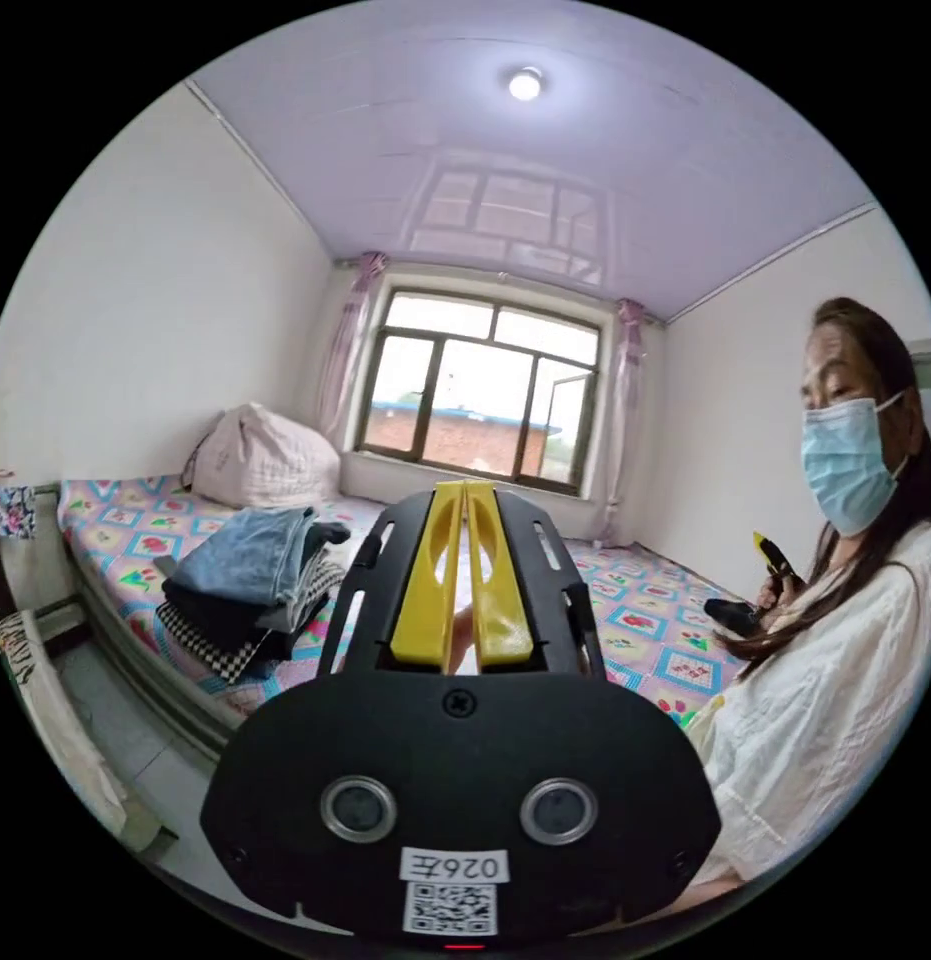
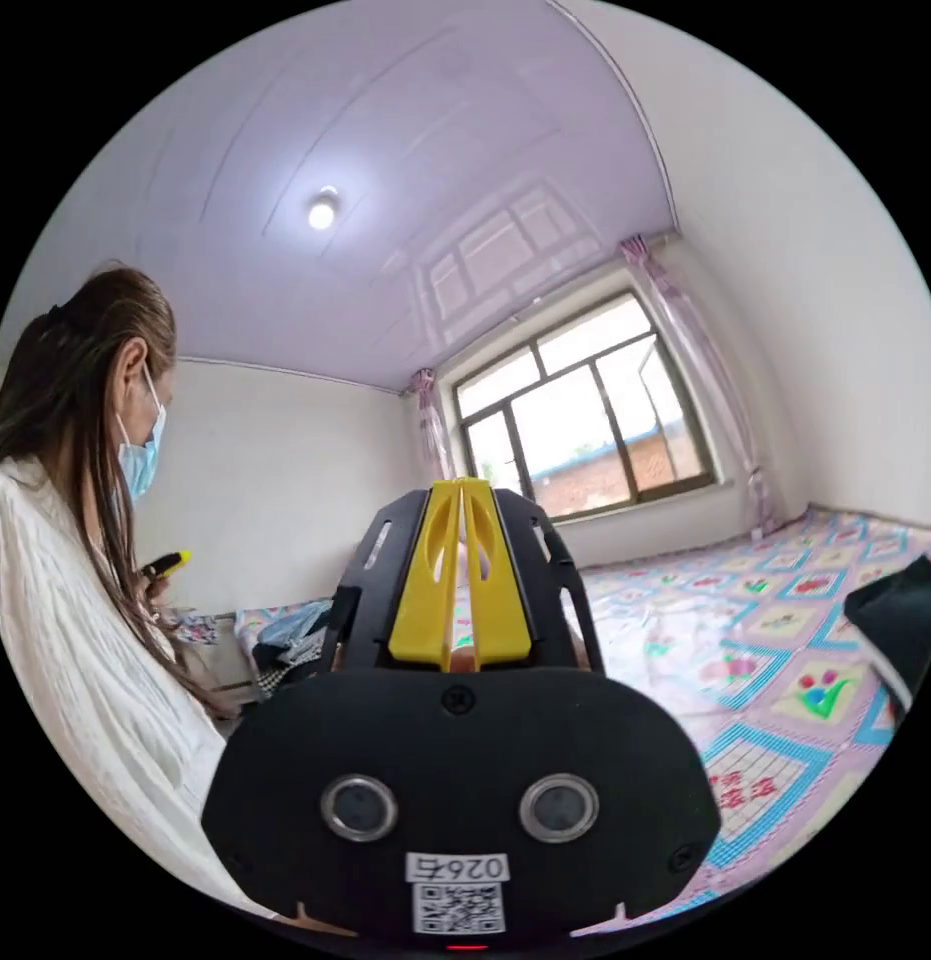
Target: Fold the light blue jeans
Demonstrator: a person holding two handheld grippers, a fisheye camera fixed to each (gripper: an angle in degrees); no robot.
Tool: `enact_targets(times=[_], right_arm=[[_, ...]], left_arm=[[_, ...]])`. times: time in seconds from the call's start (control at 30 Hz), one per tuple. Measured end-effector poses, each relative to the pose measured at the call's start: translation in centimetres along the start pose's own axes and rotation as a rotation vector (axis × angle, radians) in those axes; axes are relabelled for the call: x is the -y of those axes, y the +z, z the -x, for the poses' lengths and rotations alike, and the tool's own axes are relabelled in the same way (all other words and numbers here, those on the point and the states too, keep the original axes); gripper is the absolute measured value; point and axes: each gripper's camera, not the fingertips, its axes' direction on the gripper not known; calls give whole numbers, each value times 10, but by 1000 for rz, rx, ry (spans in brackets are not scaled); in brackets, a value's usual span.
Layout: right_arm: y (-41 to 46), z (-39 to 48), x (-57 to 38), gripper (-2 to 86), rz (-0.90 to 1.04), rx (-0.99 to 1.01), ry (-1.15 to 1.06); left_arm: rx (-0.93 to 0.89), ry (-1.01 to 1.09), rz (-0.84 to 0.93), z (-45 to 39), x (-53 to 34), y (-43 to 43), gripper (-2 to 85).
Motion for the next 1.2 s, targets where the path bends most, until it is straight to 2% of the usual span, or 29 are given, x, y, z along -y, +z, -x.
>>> enact_targets(times=[0.1,0.27,0.4,0.63,0.73,0.83,0.97,1.03,1.13,1.2], right_arm=[[63,-20,-40,-6,152,125,94],[177,2,-116,13,437,382,166],[272,71,-188,25,607,505,100],[454,233,-320,39,870,736,127],[525,296,-373,50,1030,733,121],[569,342,-407,53,1093,665,52],[593,378,-418,51,1031,574,-54],[597,400,-421,60,984,498,-183],[604,416,-435,73,1032,468,-283],[606,416,-441,85,1058,469,-265]], left_arm=[[78,-117,11,17,14,29,67],[41,-333,41,69,26,70,83],[-31,-498,55,134,34,103,82],[-142,-596,177,256,80,177,81],[-227,-643,215,305,106,206,81],[-276,-648,255,337,131,224,80],[-283,-650,301,364,155,227,78],[-288,-668,313,375,161,227,76],[-306,-703,331,393,169,228,75],[-321,-717,350,405,176,232,75]])
